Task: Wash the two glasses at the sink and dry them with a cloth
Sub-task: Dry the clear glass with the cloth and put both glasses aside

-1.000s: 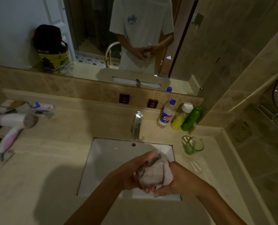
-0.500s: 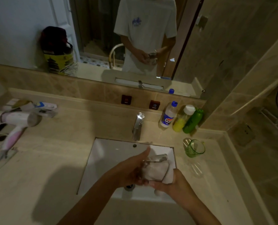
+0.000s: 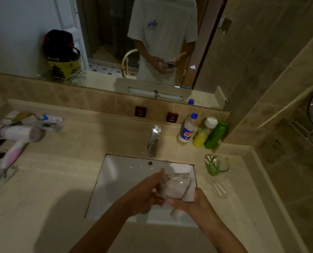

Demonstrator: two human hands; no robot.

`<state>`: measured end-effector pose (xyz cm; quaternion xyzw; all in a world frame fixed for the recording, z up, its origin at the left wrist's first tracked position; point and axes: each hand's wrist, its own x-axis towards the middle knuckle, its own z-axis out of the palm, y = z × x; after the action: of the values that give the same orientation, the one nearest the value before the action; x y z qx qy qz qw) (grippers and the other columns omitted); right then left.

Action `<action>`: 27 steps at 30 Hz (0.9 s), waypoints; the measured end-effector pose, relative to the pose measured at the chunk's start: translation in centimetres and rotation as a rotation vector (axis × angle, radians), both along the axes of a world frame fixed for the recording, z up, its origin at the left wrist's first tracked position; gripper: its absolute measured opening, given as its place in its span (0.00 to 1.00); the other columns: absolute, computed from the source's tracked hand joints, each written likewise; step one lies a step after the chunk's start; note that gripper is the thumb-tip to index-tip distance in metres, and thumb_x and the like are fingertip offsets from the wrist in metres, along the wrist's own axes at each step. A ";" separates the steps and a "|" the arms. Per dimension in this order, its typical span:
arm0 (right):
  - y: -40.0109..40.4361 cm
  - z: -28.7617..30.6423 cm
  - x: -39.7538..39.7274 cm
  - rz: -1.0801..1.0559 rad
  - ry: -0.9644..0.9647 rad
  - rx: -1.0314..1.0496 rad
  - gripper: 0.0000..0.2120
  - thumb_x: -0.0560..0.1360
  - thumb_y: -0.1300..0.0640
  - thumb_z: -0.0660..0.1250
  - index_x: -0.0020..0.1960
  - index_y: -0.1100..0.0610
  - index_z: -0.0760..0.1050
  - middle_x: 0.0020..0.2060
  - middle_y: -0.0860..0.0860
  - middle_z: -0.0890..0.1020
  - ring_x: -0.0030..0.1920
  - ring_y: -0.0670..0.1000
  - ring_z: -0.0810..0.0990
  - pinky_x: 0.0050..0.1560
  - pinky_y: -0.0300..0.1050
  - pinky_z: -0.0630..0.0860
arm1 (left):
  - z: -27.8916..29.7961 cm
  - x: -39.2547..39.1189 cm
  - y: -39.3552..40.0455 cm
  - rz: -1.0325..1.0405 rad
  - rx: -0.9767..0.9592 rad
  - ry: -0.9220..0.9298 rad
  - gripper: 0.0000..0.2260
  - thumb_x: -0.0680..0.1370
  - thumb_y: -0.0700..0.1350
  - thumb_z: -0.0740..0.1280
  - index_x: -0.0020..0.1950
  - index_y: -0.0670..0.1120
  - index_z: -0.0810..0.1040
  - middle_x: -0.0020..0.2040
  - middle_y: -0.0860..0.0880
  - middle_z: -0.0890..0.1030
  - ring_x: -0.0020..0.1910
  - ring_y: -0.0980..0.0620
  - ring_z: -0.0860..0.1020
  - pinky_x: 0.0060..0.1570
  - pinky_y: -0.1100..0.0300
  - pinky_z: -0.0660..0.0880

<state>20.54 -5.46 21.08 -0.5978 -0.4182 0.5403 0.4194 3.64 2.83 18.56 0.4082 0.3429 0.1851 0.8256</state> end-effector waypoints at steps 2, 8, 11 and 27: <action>-0.1 -0.1 -0.3 0.034 -0.110 0.032 0.08 0.68 0.62 0.78 0.48 0.56 0.86 0.43 0.51 0.88 0.47 0.49 0.86 0.45 0.35 0.80 | 0.3 0.1 0.0 -0.083 -0.151 -0.003 0.31 0.80 0.68 0.55 0.63 0.43 0.79 0.40 0.41 0.79 0.33 0.48 0.75 0.32 0.58 0.71; -0.1 -0.3 0.3 0.018 0.072 -0.071 0.18 0.65 0.63 0.79 0.55 0.59 0.83 0.50 0.58 0.86 0.51 0.56 0.84 0.54 0.52 0.78 | -0.9 -0.7 0.0 -0.039 0.188 0.017 0.21 0.77 0.59 0.70 0.59 0.44 0.77 0.47 0.43 0.81 0.41 0.47 0.80 0.42 0.51 0.77; -0.2 -0.3 0.5 0.027 0.238 -0.118 0.19 0.64 0.64 0.78 0.55 0.58 0.83 0.47 0.58 0.85 0.46 0.55 0.83 0.49 0.50 0.78 | -1.8 -1.7 0.2 -0.102 0.432 0.046 0.20 0.74 0.45 0.75 0.65 0.52 0.77 0.62 0.47 0.80 0.60 0.42 0.80 0.59 0.44 0.79; -0.6 -0.1 -0.3 0.057 0.053 -0.071 0.18 0.64 0.61 0.79 0.53 0.57 0.85 0.48 0.56 0.87 0.49 0.52 0.86 0.45 0.39 0.79 | -2.1 -2.6 -0.5 -0.018 0.380 -0.070 0.16 0.74 0.45 0.75 0.62 0.49 0.80 0.66 0.52 0.78 0.64 0.45 0.79 0.61 0.45 0.79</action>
<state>20.21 -6.03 21.03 -0.5857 -0.4044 0.5822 0.3930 1.08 2.34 16.46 0.5529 0.2695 0.2531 0.7467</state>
